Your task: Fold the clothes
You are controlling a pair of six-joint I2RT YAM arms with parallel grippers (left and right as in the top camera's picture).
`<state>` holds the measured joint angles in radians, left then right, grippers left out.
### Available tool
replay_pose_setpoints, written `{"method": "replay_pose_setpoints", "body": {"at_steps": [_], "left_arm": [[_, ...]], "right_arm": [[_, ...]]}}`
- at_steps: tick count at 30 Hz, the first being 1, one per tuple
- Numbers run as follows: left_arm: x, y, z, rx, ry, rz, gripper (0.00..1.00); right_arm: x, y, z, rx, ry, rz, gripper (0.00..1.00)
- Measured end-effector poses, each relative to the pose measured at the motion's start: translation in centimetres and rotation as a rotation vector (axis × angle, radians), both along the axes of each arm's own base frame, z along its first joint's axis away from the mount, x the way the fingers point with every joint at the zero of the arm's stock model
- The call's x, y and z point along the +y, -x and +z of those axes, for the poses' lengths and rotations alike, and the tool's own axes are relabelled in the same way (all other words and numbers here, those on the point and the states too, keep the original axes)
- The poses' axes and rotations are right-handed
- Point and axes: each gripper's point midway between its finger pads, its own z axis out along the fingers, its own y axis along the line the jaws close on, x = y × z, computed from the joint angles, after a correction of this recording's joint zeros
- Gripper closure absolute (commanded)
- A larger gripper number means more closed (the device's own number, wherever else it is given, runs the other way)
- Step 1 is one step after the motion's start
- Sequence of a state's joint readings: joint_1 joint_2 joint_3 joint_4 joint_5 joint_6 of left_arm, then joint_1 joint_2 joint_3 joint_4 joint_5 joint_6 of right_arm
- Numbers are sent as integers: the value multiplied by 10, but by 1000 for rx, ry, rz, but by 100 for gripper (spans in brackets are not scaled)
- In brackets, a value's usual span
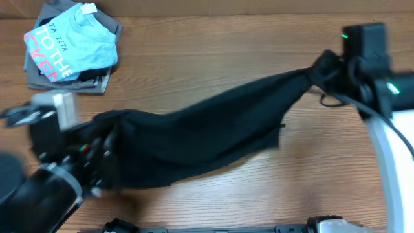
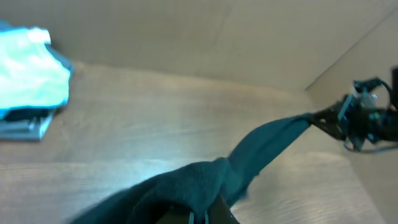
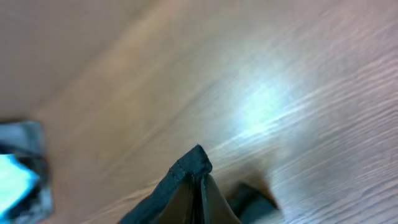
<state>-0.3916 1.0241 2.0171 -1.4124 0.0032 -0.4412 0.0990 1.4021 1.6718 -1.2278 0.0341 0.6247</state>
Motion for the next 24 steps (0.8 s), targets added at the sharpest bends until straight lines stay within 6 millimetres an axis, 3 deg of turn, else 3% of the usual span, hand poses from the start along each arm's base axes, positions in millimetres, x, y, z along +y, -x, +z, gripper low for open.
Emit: {"method": "replay_pose_setpoints", "body": {"at_steps": [6,11,16,21,24], "left_arm": [[12,29,34,-99,41,1,96],[17,41,48,-146,61,1,96],[22,47,58,-183,72,12,96],[35,41,66,-221,60,95,96],[43,25,75,-251,49,170,96]], "right_arm": [[-6,59,91,-255,-31,-9,96],[-16,109,145,-396,-46,-42,96],[-30,132,178,-482,-26,-109,96],[-40,132,191,-521,-2,-159,96],[-45,121,191,-518,20,-188,96]]}}
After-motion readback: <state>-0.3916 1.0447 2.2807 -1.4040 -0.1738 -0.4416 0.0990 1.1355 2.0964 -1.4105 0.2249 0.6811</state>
